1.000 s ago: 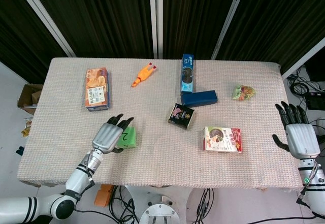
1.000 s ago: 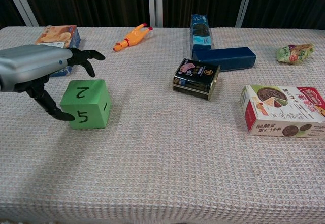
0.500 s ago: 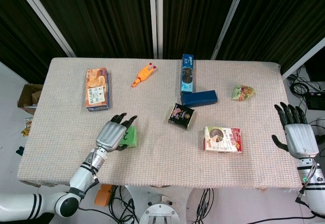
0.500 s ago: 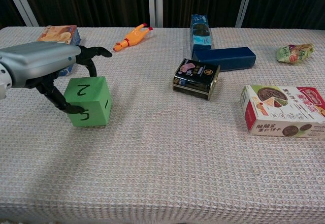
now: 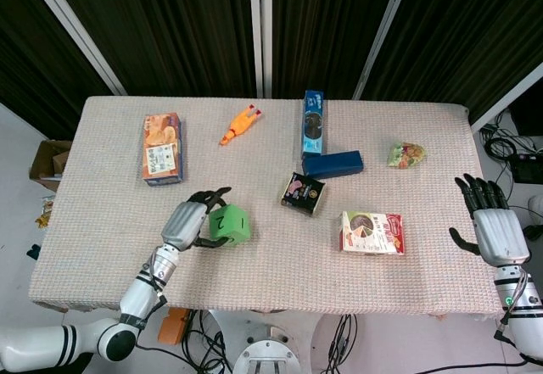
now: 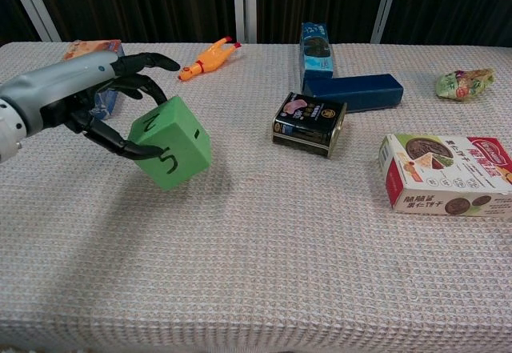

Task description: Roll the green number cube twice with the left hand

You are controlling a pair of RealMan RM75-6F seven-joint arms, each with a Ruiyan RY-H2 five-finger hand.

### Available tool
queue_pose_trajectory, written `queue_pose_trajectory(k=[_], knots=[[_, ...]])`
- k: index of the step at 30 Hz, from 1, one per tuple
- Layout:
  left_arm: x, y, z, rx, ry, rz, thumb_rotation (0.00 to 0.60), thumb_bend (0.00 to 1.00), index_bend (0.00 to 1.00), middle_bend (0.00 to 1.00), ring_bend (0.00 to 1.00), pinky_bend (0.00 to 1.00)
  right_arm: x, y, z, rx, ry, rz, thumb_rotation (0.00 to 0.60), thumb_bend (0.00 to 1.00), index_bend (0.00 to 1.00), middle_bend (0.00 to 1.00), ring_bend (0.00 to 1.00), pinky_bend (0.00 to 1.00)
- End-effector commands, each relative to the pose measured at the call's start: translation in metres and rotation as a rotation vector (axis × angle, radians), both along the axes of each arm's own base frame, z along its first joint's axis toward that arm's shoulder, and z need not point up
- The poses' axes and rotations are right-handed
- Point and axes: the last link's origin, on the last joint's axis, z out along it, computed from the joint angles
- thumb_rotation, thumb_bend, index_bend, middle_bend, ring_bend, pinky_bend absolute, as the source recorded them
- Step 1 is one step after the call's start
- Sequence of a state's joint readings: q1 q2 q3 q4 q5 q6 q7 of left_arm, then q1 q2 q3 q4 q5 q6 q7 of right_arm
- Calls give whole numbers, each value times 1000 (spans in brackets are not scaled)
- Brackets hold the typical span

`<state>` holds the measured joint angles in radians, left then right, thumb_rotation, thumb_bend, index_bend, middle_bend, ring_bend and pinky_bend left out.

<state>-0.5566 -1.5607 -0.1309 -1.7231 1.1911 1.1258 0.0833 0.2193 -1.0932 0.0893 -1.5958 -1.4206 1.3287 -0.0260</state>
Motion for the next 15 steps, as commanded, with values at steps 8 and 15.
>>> queue_pose_trajectory(k=[8,15], knots=[[-57,3,-27,-41,-360,124,600,301,85,529,167,158,2,0,-1,9,-12,9,600,197,0,0,0,0],[-74,-1,-35,-27,-337,89,600,297,72,475,155,157,4,1,-1,15,-14,11,600,198,0,0,0,0]])
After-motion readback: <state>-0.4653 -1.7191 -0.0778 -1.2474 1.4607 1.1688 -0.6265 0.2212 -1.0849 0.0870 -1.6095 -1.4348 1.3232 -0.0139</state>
